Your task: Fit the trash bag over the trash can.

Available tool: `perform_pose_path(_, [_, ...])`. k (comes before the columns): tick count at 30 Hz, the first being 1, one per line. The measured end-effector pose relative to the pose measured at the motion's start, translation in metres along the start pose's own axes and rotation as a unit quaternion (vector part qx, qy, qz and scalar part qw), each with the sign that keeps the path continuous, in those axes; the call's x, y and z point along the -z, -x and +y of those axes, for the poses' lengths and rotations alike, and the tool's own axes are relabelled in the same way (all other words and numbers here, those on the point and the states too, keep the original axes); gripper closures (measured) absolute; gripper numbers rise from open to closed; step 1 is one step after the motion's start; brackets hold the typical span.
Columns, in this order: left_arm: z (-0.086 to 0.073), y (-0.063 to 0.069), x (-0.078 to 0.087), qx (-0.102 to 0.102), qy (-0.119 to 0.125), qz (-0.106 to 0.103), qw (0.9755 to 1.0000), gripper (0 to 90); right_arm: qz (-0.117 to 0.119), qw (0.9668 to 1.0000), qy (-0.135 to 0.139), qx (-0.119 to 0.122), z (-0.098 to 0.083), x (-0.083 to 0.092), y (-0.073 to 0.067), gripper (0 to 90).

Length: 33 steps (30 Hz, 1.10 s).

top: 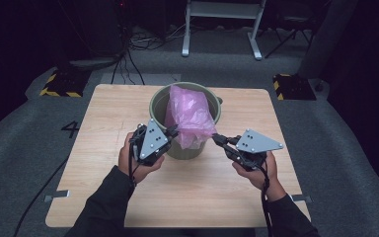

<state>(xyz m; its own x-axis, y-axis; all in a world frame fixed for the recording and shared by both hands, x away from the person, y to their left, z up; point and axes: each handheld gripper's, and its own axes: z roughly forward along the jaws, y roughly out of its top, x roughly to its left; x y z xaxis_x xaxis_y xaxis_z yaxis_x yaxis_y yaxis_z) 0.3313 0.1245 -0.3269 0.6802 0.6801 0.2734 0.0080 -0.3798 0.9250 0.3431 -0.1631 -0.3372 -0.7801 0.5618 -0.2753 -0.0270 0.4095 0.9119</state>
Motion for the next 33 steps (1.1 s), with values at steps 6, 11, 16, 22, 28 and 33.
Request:
perform_pose_path(6, [-0.002,-0.009,0.011,0.012,0.001,-0.015,0.9998,88.3,-0.024,0.9997,0.003,-0.008,0.000,0.007,0.006,90.0])
perform_pose_path(11, [-0.005,-0.015,0.017,0.026,0.005,-0.018,0.9995,87.0,-0.048,0.9986,0.002,-0.020,-0.002,0.011,0.013,90.0])
perform_pose_path(16, [-0.004,-0.010,0.014,0.013,-0.001,-0.028,0.9995,87.9,-0.040,0.9990,0.003,-0.019,-0.003,0.013,0.014,70.0])
perform_pose_path(22, [0.000,-0.004,0.011,0.003,0.000,-0.026,0.9997,88.4,-0.064,0.9975,0.002,0.030,0.009,0.014,-0.001,35.0])
perform_pose_path(28, [-0.002,-0.006,0.012,0.000,-0.006,-0.029,0.9996,88.7,-0.111,0.9914,0.004,0.070,0.023,0.017,-0.007,29.9])
perform_pose_path(33, [-0.005,-0.005,0.010,-0.001,-0.014,-0.037,0.9992,88.7,-0.107,0.9904,0.009,0.087,0.033,0.014,-0.004,27.8])
